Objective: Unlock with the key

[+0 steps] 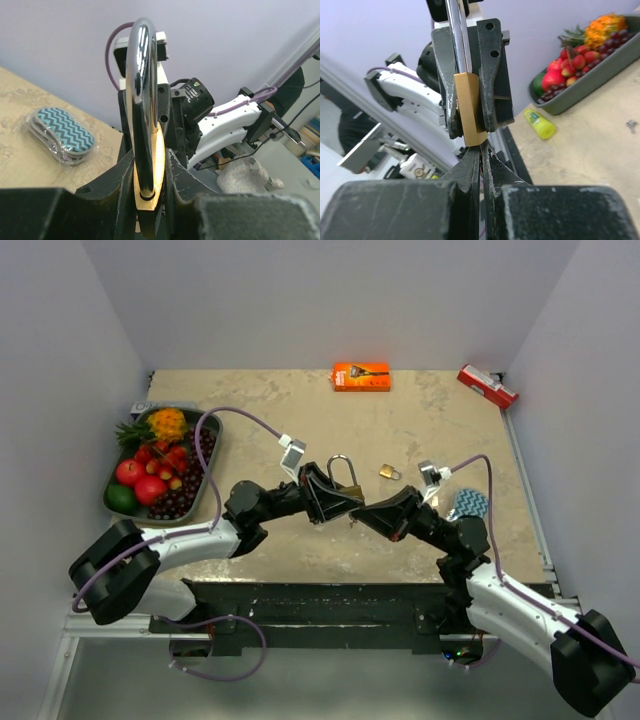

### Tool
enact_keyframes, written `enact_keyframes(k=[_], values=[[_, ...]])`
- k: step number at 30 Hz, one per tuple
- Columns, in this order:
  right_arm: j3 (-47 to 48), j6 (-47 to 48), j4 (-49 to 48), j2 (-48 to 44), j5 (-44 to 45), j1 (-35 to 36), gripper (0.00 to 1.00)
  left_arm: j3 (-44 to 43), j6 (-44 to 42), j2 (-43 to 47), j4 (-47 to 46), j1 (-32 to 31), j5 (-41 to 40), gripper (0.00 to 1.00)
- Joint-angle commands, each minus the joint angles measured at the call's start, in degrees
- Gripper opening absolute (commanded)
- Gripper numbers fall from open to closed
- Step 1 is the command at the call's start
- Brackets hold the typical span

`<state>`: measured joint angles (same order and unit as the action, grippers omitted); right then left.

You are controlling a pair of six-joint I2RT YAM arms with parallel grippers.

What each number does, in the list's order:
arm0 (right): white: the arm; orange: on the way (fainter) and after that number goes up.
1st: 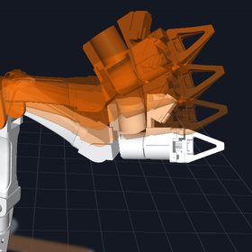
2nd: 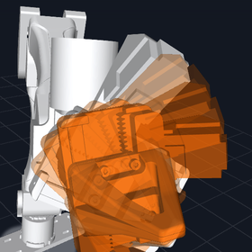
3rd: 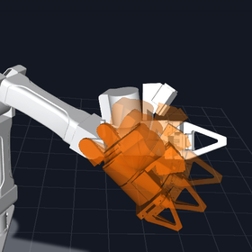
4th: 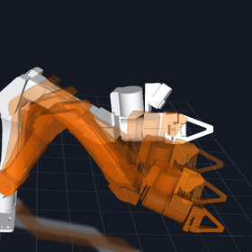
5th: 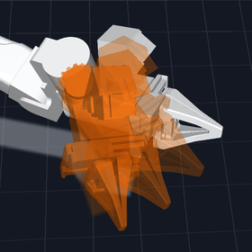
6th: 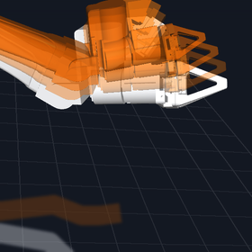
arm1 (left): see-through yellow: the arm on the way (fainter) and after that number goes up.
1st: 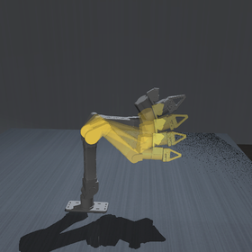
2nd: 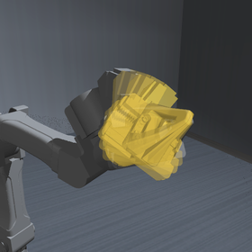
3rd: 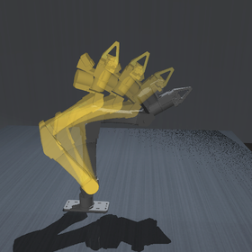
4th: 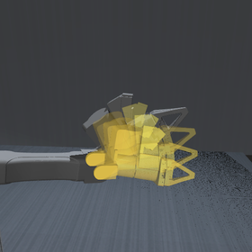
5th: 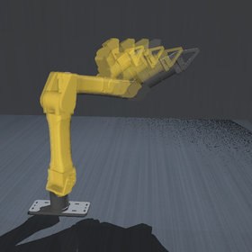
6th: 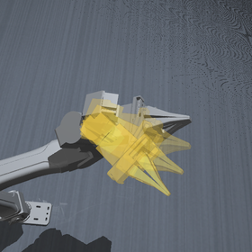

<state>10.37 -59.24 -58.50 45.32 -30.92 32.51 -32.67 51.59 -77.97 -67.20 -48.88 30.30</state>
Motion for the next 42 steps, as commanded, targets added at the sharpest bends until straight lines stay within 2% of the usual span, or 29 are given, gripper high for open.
enact_keyframes(k=[1,16,26,29,30,33,38,42], values=[[0.6,-5.5,-7.1,1.3,6.9,-1.8,0.00,-3.4,-1.7,3.7,-6.5,-4.7,12.5,0.00],[4.5,-12.6,-8.3,2.1,3.9,-1.9,0.00,-9.4,-2.7,6.7,-6.1,-8.9,16.5,0.00],[7.8,-13.9,-0.2,0.8,2.7,-1.8,0.00,-12.0,-4.0,6.8,-5.4,-11.4,17.2,0.00],[9.0,-9.4,7.2,-0.5,3.5,-1.9,0.00,-11.5,-7.6,8.5,1.5,-11.4,12.6,0.00],[10.7,-4.6,14.9,-2.1,4.4,-1.8,0.00,-11.4,-9.7,9.1,6.4,-11.4,10.8,0.00],[13.7,5.3,28.7,-5.2,7.5,-1.8,0.00,-9.7,-11.9,10.9,12.8,-11.3,3.4,0.00],[14.1,11.5,34.9,-6.5,8.9,-1.8,0.10,-9.9,-11.9,10.7,21.1,-11.1,-7.4,0.00],[13.6,14.8,37.1,-6.1,8.7,-1.8,0.17,-9.5,-6.5,8.8,24.4,-9.7,-11.6,0.00]])
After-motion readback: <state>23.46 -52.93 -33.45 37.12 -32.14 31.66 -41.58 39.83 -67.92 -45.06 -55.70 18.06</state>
